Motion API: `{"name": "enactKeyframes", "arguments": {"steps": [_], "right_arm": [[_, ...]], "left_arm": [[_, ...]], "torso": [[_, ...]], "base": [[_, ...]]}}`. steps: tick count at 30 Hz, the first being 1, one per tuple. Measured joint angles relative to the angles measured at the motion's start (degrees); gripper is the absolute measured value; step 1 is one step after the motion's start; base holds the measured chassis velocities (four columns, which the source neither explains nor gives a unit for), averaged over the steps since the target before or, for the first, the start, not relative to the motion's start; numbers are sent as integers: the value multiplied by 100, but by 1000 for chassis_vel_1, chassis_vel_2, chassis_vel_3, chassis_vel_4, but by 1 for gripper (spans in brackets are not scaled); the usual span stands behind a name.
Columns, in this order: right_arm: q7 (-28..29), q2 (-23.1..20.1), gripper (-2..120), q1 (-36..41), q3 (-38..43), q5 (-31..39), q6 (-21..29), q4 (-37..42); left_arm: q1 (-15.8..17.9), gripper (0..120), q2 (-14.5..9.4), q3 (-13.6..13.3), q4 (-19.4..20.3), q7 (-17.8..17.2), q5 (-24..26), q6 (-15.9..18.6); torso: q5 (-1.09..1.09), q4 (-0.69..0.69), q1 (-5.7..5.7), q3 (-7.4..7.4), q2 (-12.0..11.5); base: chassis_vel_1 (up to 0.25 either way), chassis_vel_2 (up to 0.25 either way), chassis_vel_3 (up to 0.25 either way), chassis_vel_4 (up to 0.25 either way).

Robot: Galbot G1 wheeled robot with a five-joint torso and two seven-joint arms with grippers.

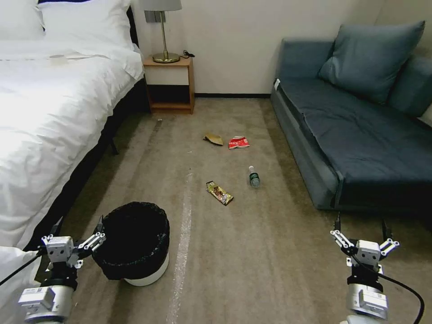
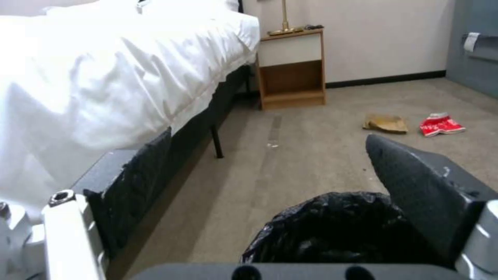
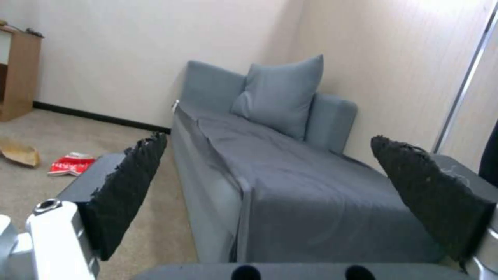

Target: Pick up the trash bin, then pick up the garbage on the floor and place it into the trash bin.

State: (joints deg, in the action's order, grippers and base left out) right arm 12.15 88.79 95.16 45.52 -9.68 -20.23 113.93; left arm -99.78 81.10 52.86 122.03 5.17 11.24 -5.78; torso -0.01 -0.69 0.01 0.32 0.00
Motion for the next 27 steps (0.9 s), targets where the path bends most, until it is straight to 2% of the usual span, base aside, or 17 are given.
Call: {"name": "enactKeyframes", "arguments": {"steps": [22,24,26,27], "right_arm": [[11,-29,100,-47,5,34,-8,-1],[-106,-45,100,-41,12,144,-56,12],[-651,-91,100,-22,55,345,-308,23],[-651,-91,100,-22,55,345,-308,23]], "left_arm": [[0,100,79,-27,35,-18,-110,-33],[0,100,73,-28,47,-7,-111,-33],[-6,100,22,-20,66,66,-115,-23],[-6,100,22,-20,66,66,-115,-23]], "torso": [[0,0,0,0,0],[0,0,0,0,0],[0,0,0,0,0],[0,0,0,0,0]], "base": [[0,0,0,0],[0,0,0,0],[0,0,0,0],[0,0,0,0]]}}
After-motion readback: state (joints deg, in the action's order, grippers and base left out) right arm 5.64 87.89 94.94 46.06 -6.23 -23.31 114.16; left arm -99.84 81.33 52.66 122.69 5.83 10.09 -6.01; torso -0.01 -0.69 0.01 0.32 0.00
